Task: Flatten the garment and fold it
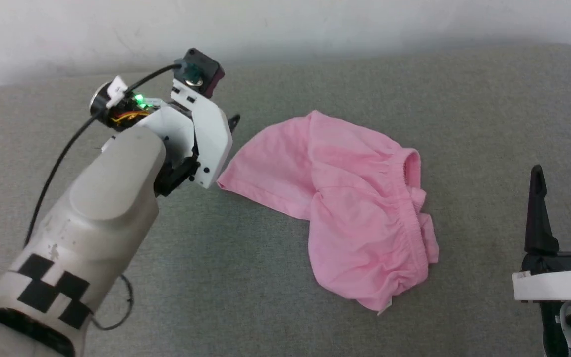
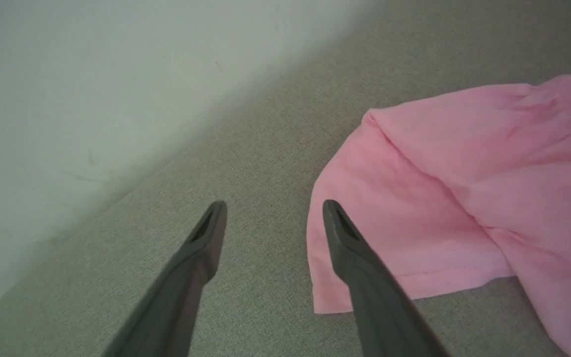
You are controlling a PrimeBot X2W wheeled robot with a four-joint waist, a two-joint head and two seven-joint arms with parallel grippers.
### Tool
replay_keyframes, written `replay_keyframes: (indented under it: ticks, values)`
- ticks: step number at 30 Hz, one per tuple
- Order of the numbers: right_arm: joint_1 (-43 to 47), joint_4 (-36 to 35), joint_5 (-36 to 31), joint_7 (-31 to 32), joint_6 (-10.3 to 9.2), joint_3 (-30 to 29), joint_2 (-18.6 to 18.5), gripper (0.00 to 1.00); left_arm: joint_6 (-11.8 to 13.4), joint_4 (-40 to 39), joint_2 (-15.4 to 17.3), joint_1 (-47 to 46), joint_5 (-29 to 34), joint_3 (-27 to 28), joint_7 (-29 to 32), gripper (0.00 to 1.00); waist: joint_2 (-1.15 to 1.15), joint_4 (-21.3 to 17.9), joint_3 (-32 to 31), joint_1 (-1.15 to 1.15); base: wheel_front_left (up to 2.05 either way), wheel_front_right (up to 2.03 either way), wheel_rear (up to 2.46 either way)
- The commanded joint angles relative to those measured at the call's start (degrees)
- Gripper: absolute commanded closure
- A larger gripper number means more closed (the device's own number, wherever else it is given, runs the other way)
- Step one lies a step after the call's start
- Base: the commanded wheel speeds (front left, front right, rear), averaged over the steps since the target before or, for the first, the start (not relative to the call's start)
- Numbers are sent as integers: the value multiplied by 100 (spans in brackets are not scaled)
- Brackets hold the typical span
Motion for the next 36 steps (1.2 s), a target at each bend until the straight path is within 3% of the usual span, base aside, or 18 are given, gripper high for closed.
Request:
replay_keyframes:
  ticks: [1,7,18,19,20,32,36]
  values:
    - [-121,1,33,-27,-11,13,14,0,-36,-22,199,-218,-486,-444,452,0,0,-183,227,-1,0,0,0]
    - [-295,3,67,-27,-11,75,14,0,-36,-150,682,-577,-1549,-1607,1464,0,0,-398,538,-1,0,0,0]
    - [-545,27,113,-27,-11,155,14,0,-37,-126,1011,-632,-2508,-2827,2103,0,0,-593,845,-1,0,0,0]
    - [-563,24,104,-27,-11,165,14,0,-37,-157,1039,-643,-2566,-2905,2148,63,0,-579,842,-1,0,0,0]
    - [-581,19,80,-27,-11,174,14,0,-37,-186,1058,-663,-2632,-2949,2128,100,0,-555,833,-1,0,0,0]
    - [-1760,-312,-882,-27,-11,110,-33,0,-37,-256,1074,-1048,-3005,-3097,1079,100,0,-97,536,-1,0,0,0]
    - [-2340,106,-808,-27,-11,739,-764,0,-37,-328,1099,-1064,-3072,-3142,963,100,0,33,527,-1,0,0,0]
